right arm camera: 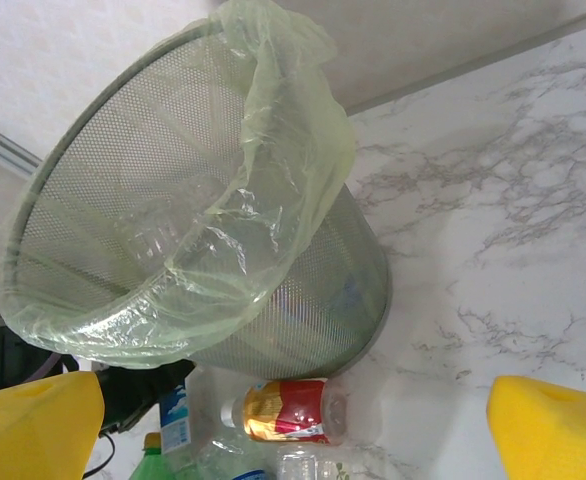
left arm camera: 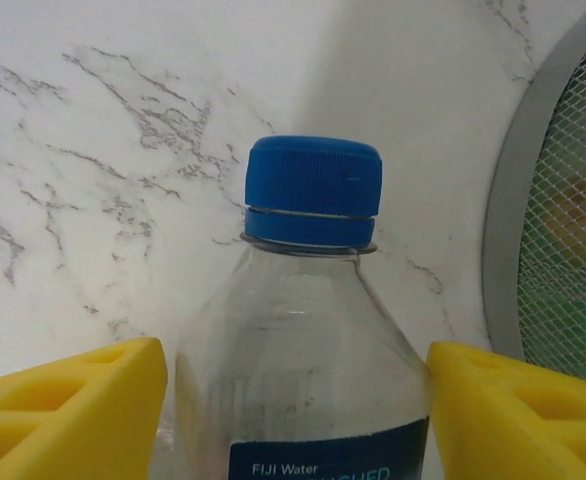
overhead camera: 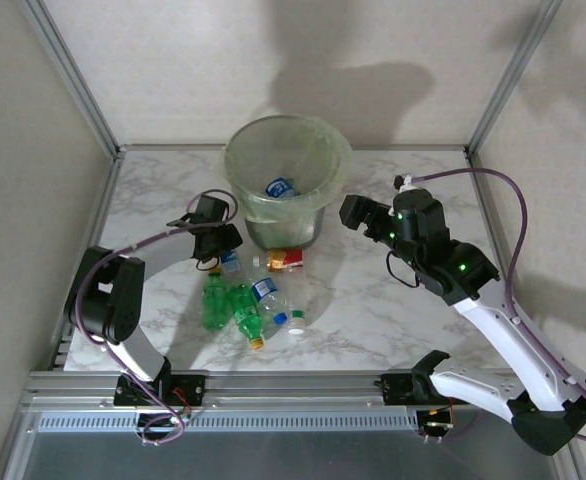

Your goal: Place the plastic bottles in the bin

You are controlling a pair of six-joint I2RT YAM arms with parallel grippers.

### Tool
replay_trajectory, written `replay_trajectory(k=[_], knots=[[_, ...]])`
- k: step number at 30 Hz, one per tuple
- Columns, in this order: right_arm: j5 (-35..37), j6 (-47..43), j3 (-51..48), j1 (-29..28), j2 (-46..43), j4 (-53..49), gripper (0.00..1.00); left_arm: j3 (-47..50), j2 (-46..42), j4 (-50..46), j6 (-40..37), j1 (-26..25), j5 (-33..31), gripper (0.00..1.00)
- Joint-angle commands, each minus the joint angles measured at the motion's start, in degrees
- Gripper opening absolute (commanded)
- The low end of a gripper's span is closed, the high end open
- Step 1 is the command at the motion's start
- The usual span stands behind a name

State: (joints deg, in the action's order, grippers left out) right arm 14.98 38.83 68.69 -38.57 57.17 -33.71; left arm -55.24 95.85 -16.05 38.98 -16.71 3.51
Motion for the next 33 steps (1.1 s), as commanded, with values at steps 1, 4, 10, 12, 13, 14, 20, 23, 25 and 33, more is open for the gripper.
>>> replay_trajectory(k=[1, 4, 10, 12, 13, 14, 20, 23, 25, 33], knots=[[1.2, 0.6, 1.9, -0.7, -0.1, -0.4, 0.99, 0.6, 1.2, 0.5, -0.4, 0.6, 0.5, 0.69], [1.4, 0.7, 2.1, -0.7, -0.2, -0.7, 0.99, 0.4, 2.3, 0.7, -0.3, 0.7, 0.5, 0.66], [1.8, 0.8, 2.7, -0.7, -0.3, -1.4, 0.99, 0.3, 3.5, 1.5, 0.1, 1.0, 0.6, 0.59], [1.9, 0.8, 2.9, -0.8, -0.4, -1.6, 0.99, -0.1, 3.6, 1.2, 0.2, 1.2, 0.6, 0.56], [2.0, 0.8, 3.1, -0.8, -0.5, -1.8, 0.99, -0.3, 3.4, 0.8, 0.3, 1.3, 0.6, 0.55], [2.1, 0.8, 3.3, -0.8, -0.5, -1.9, 0.99, -0.6, 2.9, 0.4, 0.3, 1.3, 0.6, 0.54], [2.4, 0.5, 4.0, -0.8, -0.4, -2.0, 0.99, -2.8, -1.3, -2.7, -0.3, 1.4, -0.9, 0.51], [2.2, 0.0, 5.0, -0.8, 0.0, -1.8, 0.99, -4.5, -4.0, -4.6, -0.2, 1.7, -0.9, 0.5], [1.7, -0.4, 5.9, -0.8, 0.6, -1.5, 0.99, -5.7, -6.7, -5.7, 0.0, 2.0, -1.3, 0.5], [-0.6, -2.2, 9.9, -0.9, 3.6, -0.1, 0.99, -12.2, -15.7, -11.7, 0.5, 4.2, -4.5, 0.49]])
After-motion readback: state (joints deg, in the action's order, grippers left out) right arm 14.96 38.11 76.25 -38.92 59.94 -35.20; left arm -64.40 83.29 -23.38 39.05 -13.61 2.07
